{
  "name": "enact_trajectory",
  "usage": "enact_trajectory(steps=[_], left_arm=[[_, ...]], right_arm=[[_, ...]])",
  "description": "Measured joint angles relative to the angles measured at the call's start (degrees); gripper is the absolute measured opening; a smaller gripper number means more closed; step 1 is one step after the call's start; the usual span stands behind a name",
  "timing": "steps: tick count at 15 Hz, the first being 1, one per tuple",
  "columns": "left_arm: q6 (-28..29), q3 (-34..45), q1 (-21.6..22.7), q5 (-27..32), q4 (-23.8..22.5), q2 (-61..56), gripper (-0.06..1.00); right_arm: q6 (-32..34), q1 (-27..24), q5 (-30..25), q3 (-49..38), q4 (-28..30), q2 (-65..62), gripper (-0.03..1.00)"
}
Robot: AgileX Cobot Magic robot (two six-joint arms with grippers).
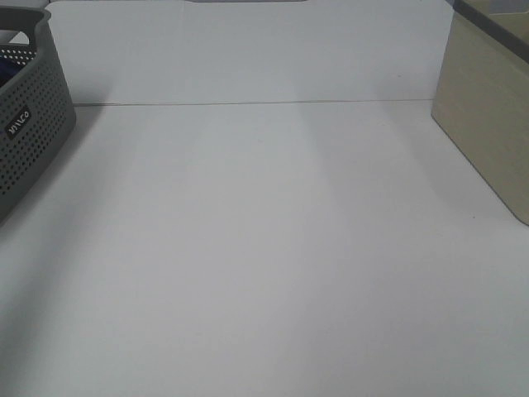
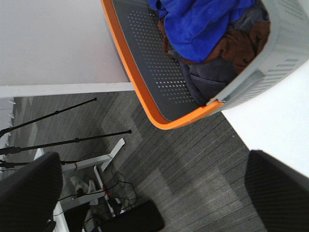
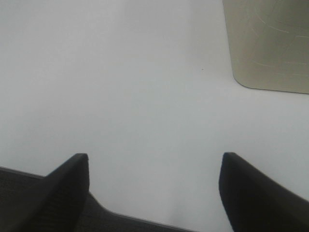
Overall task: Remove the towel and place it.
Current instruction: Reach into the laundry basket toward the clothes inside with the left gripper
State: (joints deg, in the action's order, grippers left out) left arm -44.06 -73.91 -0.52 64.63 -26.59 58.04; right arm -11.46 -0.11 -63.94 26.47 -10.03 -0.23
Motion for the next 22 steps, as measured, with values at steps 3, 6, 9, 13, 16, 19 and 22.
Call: enact_trajectory(steps=[3, 6, 9, 13, 16, 19, 22], left_arm=[[-2.5, -10.6, 0.0, -0.2, -1.8, 15.6, 0.97], [-5.4, -18.5, 0.2, -2.8, -2.4, 29.0, 0.97], [-7.9, -21.7, 4.6, -7.2, -2.3, 40.2, 0.97], [-15.5, -22.0, 9.9, -12.7, -2.4, 52.1, 0.97], [-18.4, -22.0, 12.1, -14.8, -2.0, 57.6, 0.97], [-20.1, -22.0, 12.4, -15.4, -1.3, 60.2, 0.97], [-23.8, -22.2, 12.4, -17.5, 0.7, 61.0, 0.97]], right_arm=[[0.0, 0.0, 0.0, 0.0, 0.0, 0.0, 0.74], [0.0, 0.0, 0.0, 0.0, 0.0, 0.0, 0.74], [0.0, 0.0, 0.0, 0.0, 0.0, 0.0, 0.74], [0.0, 0.0, 0.0, 0.0, 0.0, 0.0, 0.74], [0.0, 0.0, 0.0, 0.0, 0.0, 0.0, 0.74], [0.0, 0.0, 0.0, 0.0, 0.0, 0.0, 0.74], [0.0, 0.0, 0.0, 0.0, 0.0, 0.0, 0.74]])
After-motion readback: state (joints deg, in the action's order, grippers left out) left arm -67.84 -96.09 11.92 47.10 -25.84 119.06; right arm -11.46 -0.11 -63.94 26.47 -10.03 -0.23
